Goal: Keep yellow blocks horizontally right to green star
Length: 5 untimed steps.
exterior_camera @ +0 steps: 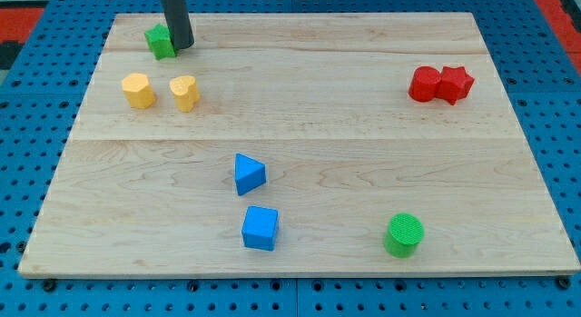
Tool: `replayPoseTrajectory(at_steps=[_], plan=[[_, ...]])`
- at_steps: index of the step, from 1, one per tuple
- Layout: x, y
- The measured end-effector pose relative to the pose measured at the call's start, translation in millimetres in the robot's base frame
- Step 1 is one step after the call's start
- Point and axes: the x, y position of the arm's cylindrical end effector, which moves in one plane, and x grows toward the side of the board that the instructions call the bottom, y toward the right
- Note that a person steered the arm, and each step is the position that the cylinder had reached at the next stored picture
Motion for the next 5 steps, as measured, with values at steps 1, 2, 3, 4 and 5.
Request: replayPoseTrajectory(at_steps=[1, 2, 3, 4, 5], plan=[[4, 1], [10, 19], [94, 72], [187, 16], [155, -77]])
